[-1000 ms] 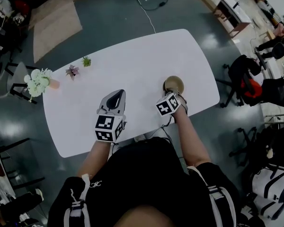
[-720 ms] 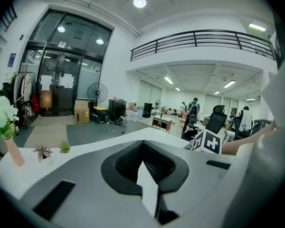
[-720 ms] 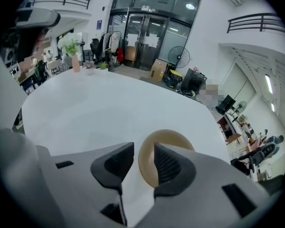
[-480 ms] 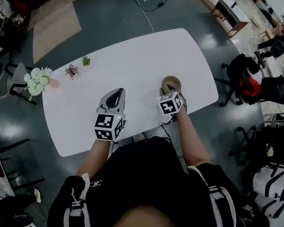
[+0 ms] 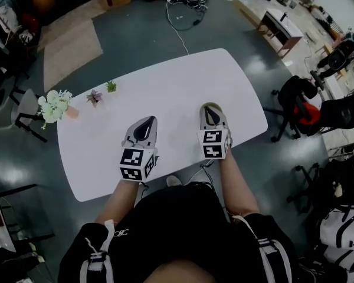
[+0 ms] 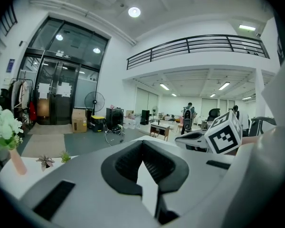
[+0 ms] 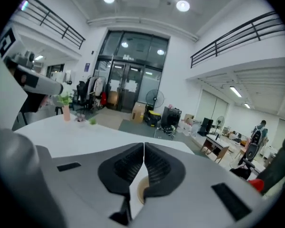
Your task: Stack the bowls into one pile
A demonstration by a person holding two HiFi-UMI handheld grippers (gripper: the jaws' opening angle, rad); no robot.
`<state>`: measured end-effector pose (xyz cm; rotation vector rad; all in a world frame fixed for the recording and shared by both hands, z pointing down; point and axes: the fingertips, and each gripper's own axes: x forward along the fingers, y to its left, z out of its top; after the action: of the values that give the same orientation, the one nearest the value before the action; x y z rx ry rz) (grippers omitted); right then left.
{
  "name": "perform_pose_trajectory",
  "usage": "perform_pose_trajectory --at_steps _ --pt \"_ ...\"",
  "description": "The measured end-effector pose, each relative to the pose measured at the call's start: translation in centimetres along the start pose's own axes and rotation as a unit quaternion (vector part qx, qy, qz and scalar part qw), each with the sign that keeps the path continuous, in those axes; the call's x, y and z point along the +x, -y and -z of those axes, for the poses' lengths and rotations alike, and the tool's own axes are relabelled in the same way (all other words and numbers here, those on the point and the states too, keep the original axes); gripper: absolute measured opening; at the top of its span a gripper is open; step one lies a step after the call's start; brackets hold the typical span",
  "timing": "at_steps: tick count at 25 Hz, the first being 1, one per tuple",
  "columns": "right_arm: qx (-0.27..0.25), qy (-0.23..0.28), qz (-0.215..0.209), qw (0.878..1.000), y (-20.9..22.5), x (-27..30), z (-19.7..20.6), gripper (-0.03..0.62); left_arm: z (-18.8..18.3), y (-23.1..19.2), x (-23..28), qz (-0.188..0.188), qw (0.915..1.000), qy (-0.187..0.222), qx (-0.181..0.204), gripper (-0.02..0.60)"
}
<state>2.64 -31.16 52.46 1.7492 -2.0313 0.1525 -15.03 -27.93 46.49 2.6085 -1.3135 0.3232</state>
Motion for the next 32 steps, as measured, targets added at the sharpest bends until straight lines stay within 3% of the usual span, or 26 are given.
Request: perform_pose_trajectory --at_steps 7,12,14,22,32 --pt "0.058 0.130 0.015 0.990 -1.2 -7.1 -7.2 0.017 -1.4 0.8 -4.3 -0.004 0.9997 0.021 0.007 0.014" --pt "0.135 0.192 -0.036 0.971 -4.0 -11.3 -10.8 0.017 -2.7 0.2 -8.3 -0.019 0.9987 0.044 0.014 0.014" --pt "0.139 0.208 -0.057 0.967 -5.9 -12.4 -11.7 0.015 -3.1 -0.8 -10.2 -0.035 0.9978 0.055 0.012 0.014" --pt "0.108 0.237 -0.123 0.958 -13.1 -14.0 -13.9 0.014 -3.7 -5.1 -15.3 -0.103 0.9920 0.073 0.004 0.014" --pt "0.095 0.236 -0.141 0.957 -15.3 -14.9 -15.1 0.014 -4.1 -5.7 -18.0 -0.123 0.9895 0.075 0.011 0.014"
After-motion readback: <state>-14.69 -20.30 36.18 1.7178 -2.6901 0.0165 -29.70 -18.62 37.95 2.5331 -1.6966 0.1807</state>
